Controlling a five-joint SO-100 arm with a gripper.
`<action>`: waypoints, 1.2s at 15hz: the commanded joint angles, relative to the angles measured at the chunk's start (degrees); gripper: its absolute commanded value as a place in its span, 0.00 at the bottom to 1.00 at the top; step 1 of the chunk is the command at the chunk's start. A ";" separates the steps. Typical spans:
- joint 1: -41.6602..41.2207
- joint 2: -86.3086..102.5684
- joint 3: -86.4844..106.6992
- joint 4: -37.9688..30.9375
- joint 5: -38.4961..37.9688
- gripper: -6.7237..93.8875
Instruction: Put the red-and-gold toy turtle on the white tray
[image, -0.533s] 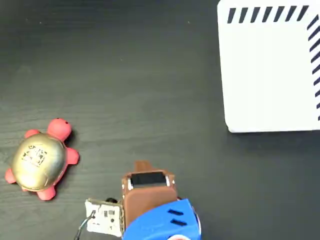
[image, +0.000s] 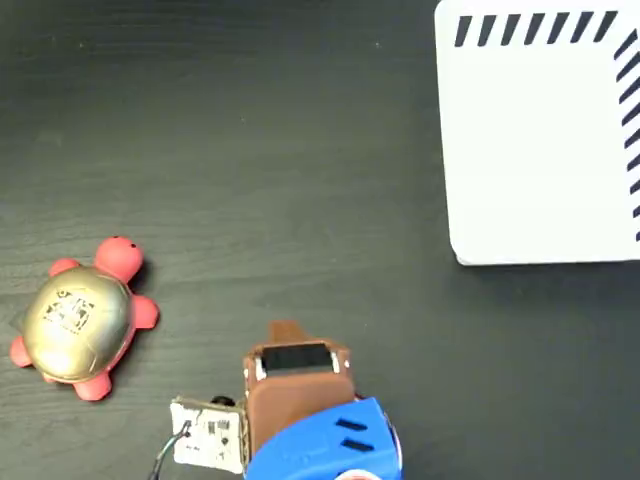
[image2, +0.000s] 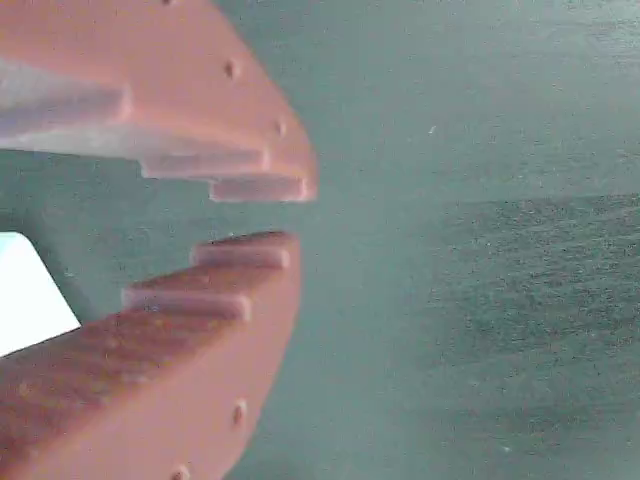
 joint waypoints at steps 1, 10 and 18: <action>-0.88 0.35 -0.70 0.44 0.53 0.07; -5.80 0.35 -0.70 0.44 -4.04 0.07; -18.90 -21.18 -18.90 -5.54 -9.93 0.07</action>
